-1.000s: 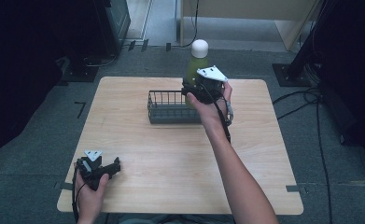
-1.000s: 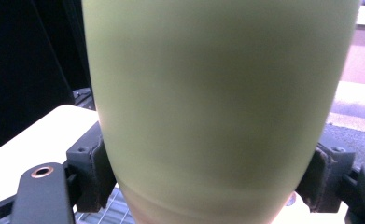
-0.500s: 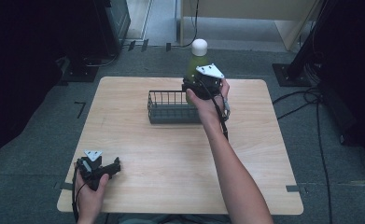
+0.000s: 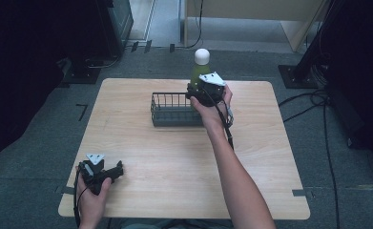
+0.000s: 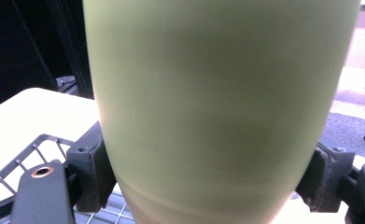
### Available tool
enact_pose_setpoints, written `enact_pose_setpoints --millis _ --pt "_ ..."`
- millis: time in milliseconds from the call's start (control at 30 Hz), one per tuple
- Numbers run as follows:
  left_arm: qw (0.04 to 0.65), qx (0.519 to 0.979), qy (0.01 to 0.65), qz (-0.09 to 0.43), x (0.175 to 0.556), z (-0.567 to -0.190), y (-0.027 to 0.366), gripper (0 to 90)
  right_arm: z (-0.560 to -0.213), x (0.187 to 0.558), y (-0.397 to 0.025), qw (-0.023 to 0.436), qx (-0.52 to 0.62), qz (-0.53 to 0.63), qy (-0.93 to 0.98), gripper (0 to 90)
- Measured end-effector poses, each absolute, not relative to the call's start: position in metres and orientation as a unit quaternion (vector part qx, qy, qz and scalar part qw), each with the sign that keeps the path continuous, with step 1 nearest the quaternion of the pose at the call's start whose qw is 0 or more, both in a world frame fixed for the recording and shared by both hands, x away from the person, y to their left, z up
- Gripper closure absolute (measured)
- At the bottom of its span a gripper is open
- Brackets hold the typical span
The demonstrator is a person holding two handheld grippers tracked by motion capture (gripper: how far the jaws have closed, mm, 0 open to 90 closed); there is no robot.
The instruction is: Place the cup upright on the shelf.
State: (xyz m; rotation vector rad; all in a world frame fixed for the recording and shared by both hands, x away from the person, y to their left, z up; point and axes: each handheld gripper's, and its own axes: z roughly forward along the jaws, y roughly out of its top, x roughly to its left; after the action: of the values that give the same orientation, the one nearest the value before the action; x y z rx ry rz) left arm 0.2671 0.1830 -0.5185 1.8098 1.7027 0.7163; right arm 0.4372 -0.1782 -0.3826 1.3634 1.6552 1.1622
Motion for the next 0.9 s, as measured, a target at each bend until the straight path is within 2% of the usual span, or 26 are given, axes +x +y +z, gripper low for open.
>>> enact_pose_setpoints --millis 700,900 --pt "0.274 0.674 0.632 0.266 0.267 -0.518 0.183 7.5 -0.404 0.436 -0.18 0.35 0.514 0.456 0.637 19.9" --pt "0.274 0.674 0.633 0.266 0.267 -0.518 0.183 7.5 -0.404 0.44 -0.183 0.338 0.509 0.452 0.65 18.9"
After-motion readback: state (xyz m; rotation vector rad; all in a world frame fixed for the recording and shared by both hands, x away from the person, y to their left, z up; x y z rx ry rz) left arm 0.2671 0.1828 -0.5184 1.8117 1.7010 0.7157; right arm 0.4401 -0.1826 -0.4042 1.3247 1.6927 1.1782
